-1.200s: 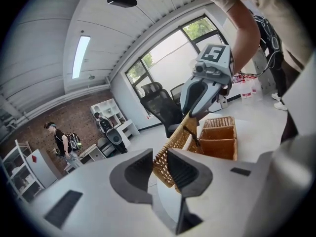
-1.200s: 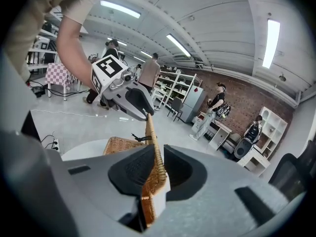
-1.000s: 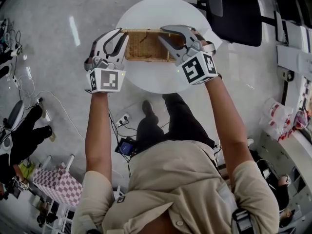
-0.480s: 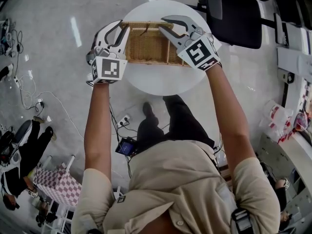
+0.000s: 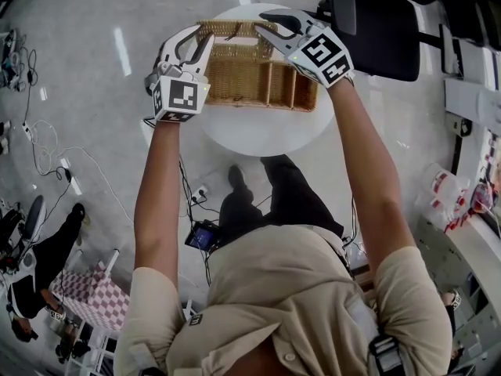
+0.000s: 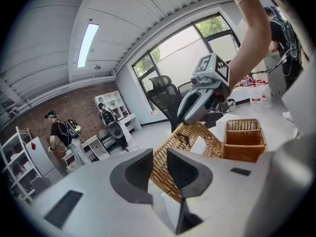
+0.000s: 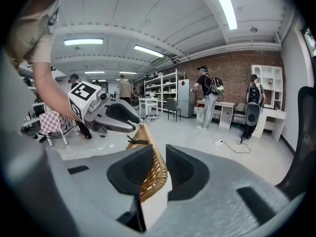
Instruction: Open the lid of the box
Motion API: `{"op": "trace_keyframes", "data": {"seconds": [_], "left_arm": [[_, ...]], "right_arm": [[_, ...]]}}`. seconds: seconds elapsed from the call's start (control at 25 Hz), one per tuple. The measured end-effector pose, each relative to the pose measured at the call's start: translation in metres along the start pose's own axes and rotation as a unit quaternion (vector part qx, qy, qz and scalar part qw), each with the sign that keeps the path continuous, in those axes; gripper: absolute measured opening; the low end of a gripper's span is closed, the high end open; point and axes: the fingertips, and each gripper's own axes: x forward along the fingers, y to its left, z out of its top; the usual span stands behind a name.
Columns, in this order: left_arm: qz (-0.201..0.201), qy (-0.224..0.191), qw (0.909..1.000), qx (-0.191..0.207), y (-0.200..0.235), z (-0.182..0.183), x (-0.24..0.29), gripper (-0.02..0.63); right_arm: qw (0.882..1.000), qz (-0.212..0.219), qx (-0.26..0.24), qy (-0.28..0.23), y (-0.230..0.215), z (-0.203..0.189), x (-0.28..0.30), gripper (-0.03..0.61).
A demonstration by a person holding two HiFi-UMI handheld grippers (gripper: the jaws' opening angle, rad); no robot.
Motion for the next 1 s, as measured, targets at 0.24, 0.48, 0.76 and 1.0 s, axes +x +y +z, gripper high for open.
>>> {"op": "trace_keyframes", "data": {"seconds": [0.24,0.48,0.76,1.0], "left_arm": [[0.001,0.002,0.9998,-0.022,0.003,-0.001,0.001,0.084],[0.017,-0.01,0.9986,-0.049,0.016,0.014,-0.022,0.083],[0.045,-0.027,0.9956,-0.077,0.04,0.039,-0.058,0.077],[0.065,-0.056,0.9932,-0.079,0.063,0.066,-0.092,0.071]], "right_arm": [[0.996,0.027,0.084,-0.002,-0.025,-0.016,0.014,0.077],[0.986,0.05,0.162,0.011,-0.04,-0.037,0.029,0.078],[0.975,0.045,0.215,0.044,-0.053,-0.066,0.044,0.088],[0.967,0.027,0.243,0.066,-0.057,-0.077,0.051,0.089]]}}
